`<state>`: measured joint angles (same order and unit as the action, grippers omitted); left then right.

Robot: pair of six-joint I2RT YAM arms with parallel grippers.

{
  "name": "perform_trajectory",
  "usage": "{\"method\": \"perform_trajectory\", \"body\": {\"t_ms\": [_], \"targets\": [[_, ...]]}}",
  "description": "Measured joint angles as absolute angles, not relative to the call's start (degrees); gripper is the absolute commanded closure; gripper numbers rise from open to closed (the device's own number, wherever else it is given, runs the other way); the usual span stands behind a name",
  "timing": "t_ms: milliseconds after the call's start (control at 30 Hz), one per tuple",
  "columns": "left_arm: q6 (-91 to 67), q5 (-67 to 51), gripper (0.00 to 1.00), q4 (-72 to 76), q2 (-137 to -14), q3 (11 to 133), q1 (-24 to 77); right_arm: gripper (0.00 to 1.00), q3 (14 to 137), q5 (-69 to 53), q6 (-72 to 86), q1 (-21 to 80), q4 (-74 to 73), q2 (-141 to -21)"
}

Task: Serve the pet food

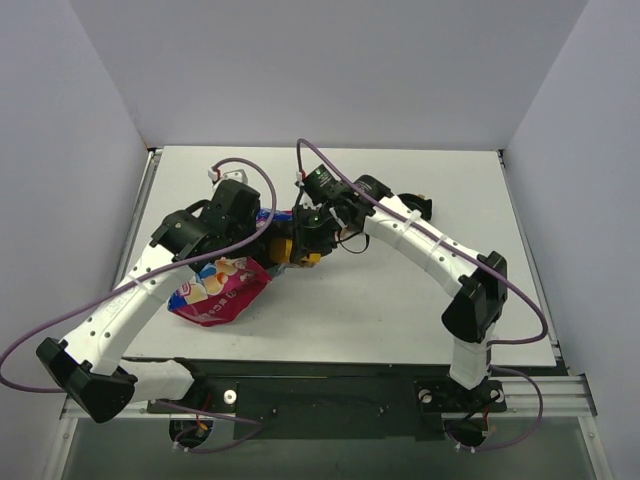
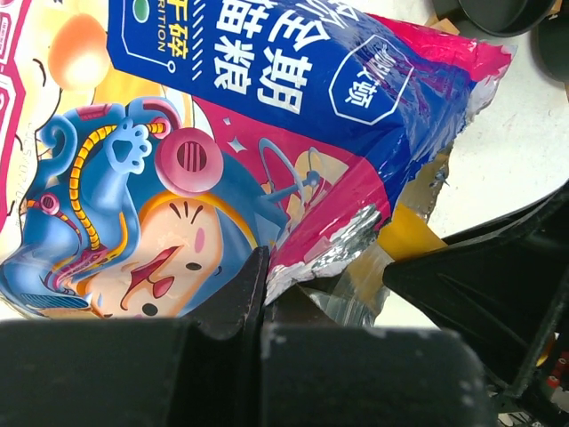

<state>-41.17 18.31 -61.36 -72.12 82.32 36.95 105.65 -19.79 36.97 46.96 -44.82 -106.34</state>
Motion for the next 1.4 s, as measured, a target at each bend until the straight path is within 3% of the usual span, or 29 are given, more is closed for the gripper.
{"method": "perform_trajectory", "body": {"t_ms": [400,700,1067,1400], "targets": [[-42.3,17.85,1.0,-60.25,-74.37,82.3,37.82,1.0,110.28,-16.01,36.07,53.39,-33.78,-118.24],[-42.37,19.51,1.0,-61.98,-76.88,84.88,37.82,1.0,100.16,-19.73,42.74,52.53,-19.84,-116.77],[-41.65,24.36,1.0,-66.76,-81.38,88.71,37.41,1.0,100.55,-24.34,50.48,52.53,-8.25,-121.64],[-41.6,26.28,1.0,-71.11,-81.56,88.99,37.47,1.0,90.48,-30.37,57.78,52.49,10.13,-120.99]]}}
